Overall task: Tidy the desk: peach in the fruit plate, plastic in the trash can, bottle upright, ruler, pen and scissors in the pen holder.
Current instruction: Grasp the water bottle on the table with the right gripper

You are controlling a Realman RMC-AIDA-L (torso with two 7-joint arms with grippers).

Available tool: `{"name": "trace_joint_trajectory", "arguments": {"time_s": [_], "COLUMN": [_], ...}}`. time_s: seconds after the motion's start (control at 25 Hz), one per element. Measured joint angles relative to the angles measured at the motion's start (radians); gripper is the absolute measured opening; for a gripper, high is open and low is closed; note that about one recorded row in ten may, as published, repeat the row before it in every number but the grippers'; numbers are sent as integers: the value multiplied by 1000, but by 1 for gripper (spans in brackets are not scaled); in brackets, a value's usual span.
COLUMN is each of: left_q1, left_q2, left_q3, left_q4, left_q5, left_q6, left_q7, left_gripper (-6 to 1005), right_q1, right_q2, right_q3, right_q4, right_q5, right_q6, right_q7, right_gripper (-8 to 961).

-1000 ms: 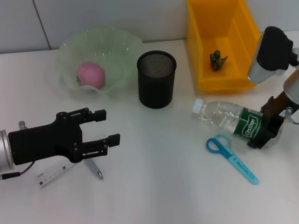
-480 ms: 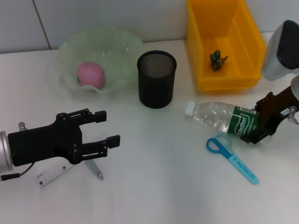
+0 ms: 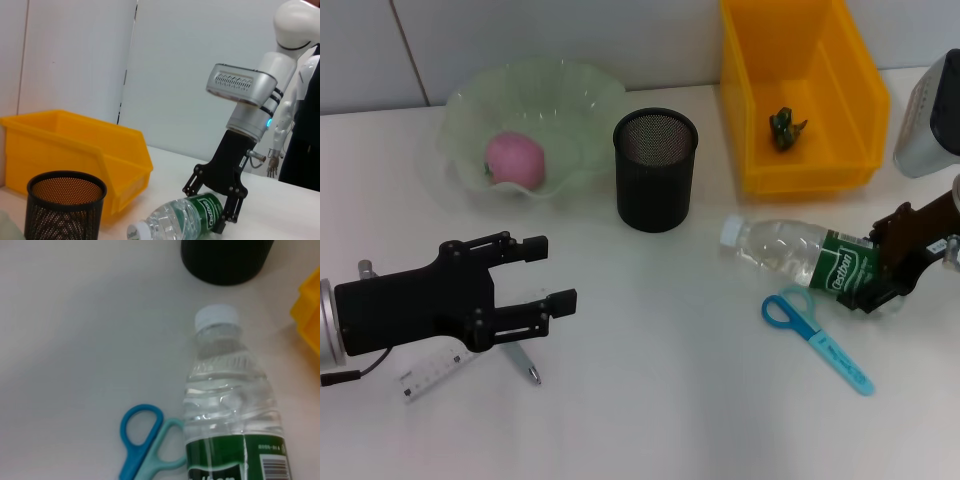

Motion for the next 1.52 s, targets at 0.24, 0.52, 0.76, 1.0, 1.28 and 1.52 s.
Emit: {"name": "trace_joint_trajectory", "arguments": {"time_s": [0.24, 0.52, 0.76, 1.0, 1.28, 1.52], "left_q1": [0, 2, 5, 6, 14, 16], "left_q2": [0, 0, 1, -1, -3, -4], "left_q3": [0, -21, -26, -26, -34, -41], "left_q4": [0, 3, 3, 3, 3, 3], "left_q5": [0, 5, 5, 5, 1, 2], "left_q6": [8, 29, 35, 38, 44, 53], "left_q7": [-1, -2, -2, 1, 7, 8], "left_gripper": [717, 716, 716, 715, 714, 713], "right_q1": [35, 79, 109, 125, 149, 164], "right_q2": [-3, -10, 2, 3, 7, 9], "right_q3": [-8, -15, -29, -59, -79, -88], "right_q4": [34, 36, 39, 40, 79, 108], "right_q5": [-20, -92, -164, -175, -195, -209], "right_q6": [-22, -62, -69, -70, -48, -8], "right_q7": [64, 150, 179, 193, 203, 207], "right_gripper": [774, 773, 773, 773, 774, 774]}}
